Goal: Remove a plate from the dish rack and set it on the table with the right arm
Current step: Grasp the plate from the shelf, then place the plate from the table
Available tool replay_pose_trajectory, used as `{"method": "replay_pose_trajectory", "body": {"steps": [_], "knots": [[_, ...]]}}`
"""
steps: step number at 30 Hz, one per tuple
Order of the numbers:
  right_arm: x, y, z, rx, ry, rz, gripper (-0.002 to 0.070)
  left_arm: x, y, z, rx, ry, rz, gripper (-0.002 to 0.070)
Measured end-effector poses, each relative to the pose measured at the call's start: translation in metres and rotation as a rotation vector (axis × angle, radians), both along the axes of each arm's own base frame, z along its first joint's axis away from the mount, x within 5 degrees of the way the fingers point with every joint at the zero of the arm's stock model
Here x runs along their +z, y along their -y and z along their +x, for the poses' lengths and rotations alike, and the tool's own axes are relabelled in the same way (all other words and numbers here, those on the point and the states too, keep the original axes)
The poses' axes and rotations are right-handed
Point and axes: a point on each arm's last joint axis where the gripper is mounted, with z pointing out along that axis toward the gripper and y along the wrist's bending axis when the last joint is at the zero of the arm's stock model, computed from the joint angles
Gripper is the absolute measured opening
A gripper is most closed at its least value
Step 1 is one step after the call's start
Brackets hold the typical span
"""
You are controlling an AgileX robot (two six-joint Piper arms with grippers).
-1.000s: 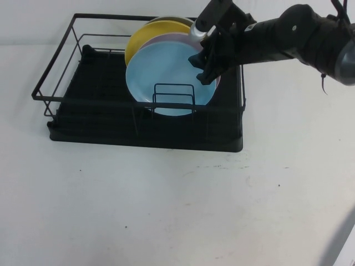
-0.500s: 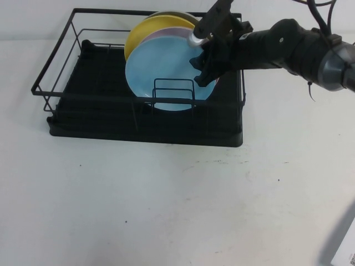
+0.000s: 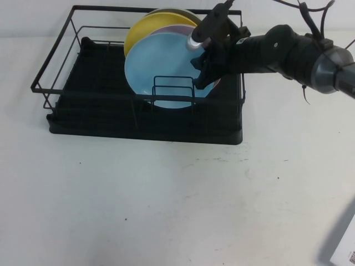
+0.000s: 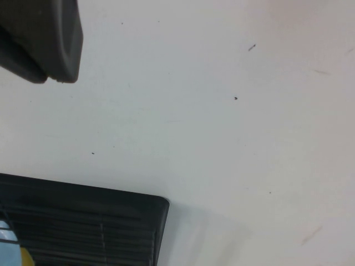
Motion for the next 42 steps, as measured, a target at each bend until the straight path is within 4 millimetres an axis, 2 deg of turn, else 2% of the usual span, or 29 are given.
{"method": "replay_pose_trajectory", "body": {"steps": [2,8,10,16,23,28,31,33,36,39,42], "knots": [[0.0,-0.001,-0.001,0.012,-0.008,-0.005,0.0112,0.0,0.0,0.0,0.0,0.0,0.0,-0.0004],[0.014,-0.002,-0.009,0.045,-0.002,-0.01,0.0086,0.0,0.0,0.0,0.0,0.0,0.0,-0.0004],[0.026,0.0,-0.013,0.053,0.014,-0.009,0.0086,0.0,0.0,0.0,0.0,0.0,0.0,-0.0004],[0.077,0.007,-0.031,0.063,0.099,0.026,0.0078,0.0,0.0,0.0,0.0,0.0,0.0,-0.0004],[0.133,0.024,-0.066,0.045,0.064,0.059,0.0078,0.0,0.0,0.0,0.0,0.0,0.0,-0.0004],[0.167,0.044,-0.101,-0.037,-0.071,0.076,0.0078,0.0,0.0,0.0,0.0,0.0,0.0,-0.0004],[0.176,0.053,-0.123,-0.075,-0.211,0.094,0.0078,0.0,0.0,0.0,0.0,0.0,0.0,-0.0004],[0.175,0.057,-0.134,-0.097,-0.301,0.113,0.0078,0.0,0.0,0.0,0.0,0.0,0.0,-0.0004],[0.163,0.059,-0.149,-0.104,-0.426,0.135,0.0078,0.0,0.0,0.0,0.0,0.0,0.0,-0.0004],[0.14,0.06,-0.164,-0.111,-0.549,0.176,0.0077,0.0,0.0,0.0,0.0,0.0,0.0,-0.0004],[0.104,0.058,-0.175,-0.138,-0.684,0.268,0.0077,0.0,0.0,0.0,0.0,0.0,0.0,-0.0004]]}}
